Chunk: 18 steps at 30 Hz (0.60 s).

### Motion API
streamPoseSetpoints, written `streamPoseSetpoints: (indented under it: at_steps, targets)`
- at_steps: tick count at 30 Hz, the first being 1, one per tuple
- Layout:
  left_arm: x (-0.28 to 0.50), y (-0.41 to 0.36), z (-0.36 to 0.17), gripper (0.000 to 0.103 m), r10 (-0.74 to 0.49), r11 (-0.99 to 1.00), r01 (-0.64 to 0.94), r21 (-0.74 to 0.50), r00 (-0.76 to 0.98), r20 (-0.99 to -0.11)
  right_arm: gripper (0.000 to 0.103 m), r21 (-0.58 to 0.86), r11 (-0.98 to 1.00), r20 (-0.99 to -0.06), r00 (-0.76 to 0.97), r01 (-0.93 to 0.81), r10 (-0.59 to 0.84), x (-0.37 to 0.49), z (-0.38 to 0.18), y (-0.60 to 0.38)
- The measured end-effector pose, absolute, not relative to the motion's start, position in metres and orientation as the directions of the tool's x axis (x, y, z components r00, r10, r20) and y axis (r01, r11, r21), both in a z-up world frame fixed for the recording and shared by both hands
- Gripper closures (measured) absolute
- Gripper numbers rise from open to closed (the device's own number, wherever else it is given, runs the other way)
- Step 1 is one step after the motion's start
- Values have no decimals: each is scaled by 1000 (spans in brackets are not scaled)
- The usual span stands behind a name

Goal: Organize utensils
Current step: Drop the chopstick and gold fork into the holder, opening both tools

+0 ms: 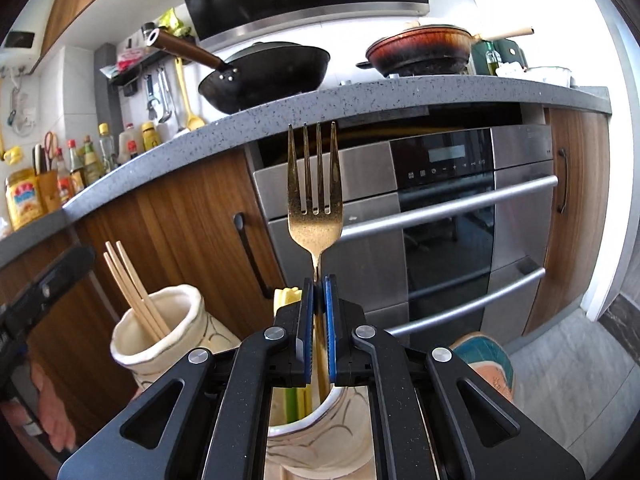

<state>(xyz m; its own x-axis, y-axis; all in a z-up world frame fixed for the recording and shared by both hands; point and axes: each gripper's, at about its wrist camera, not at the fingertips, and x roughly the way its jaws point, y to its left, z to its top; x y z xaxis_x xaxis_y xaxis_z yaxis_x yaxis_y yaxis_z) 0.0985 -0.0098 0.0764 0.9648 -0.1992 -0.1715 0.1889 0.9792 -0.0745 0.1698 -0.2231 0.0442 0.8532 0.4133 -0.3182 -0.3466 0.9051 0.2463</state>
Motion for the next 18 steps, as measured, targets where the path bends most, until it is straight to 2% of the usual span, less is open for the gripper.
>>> streamPoseSetpoints:
  at_steps: [4,7,10,12,14,18]
  targets:
    - [91,-1,67,49,-183,982,169,-85,961,-205,96,254,906,-322,854,-338,408,171,43,-226]
    - [86,6,59,48,-175,983,157,-96,958,-227,96,261,905,-322,853,-336,410,172,43,-227]
    - [86,10,52,48,-169,984,147,-103,954,-247,87,261,908,-321,858,-328,402,172,44,-227]
    - [86,12,50,48,-168,984,145,-106,952,-255,84,264,908,-319,859,-325,400,171,44,-228]
    - [87,15,48,46,-170,983,145,-112,951,-260,76,265,910,-315,864,-318,394,171,44,-229]
    - [88,18,45,45,-173,983,147,-114,945,-276,69,255,916,-308,871,-310,381,167,45,-231]
